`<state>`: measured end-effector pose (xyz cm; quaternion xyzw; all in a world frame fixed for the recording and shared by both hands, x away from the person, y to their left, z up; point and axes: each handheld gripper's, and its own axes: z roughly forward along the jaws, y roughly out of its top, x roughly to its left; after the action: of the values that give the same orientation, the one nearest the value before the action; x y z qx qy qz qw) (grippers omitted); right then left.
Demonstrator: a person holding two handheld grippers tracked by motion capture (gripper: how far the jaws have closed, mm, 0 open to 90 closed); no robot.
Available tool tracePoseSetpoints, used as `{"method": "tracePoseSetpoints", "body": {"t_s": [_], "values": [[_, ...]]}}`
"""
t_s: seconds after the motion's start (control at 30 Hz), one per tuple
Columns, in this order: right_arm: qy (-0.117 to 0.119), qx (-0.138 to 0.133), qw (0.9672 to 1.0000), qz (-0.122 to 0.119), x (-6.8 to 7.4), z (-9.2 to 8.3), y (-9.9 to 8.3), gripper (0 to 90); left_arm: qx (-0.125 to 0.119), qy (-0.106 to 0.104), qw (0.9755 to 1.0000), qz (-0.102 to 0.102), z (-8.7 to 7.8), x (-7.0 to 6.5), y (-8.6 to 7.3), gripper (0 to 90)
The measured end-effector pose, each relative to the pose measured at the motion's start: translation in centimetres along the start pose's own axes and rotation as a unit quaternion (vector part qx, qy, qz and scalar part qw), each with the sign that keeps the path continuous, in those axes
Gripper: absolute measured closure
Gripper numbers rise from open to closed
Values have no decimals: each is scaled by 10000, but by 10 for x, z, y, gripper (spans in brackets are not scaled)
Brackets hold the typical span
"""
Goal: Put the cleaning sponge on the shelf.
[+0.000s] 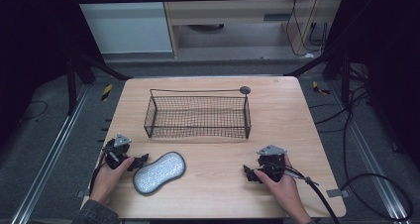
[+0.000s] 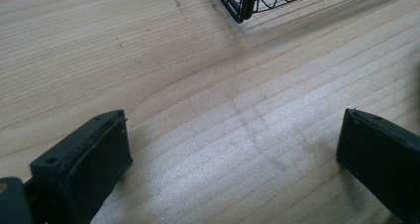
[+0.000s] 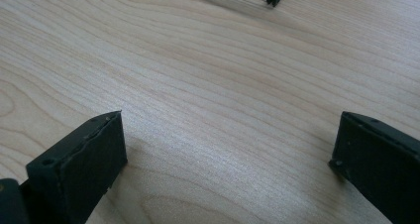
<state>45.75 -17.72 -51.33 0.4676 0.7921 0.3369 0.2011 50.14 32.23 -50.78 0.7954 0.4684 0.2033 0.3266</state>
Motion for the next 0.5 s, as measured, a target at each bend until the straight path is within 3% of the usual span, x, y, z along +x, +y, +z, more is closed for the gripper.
{"method": "tracePoseSetpoints", "body": {"t_s": [0.3, 0.37, 0.5], "values": [[17, -1, 10000, 0, 0, -1, -1, 4, -90, -8, 9999, 85, -22, -2, 10, 30], [11, 7, 10000, -4, 0, -1, -1, 4, 24, -27, 9996, 277, -30, -6, 14, 31], [15, 8, 10000, 0, 0, -2, -1, 4, 80, -133, 9989, 444, -40, -11, 20, 38]]}}
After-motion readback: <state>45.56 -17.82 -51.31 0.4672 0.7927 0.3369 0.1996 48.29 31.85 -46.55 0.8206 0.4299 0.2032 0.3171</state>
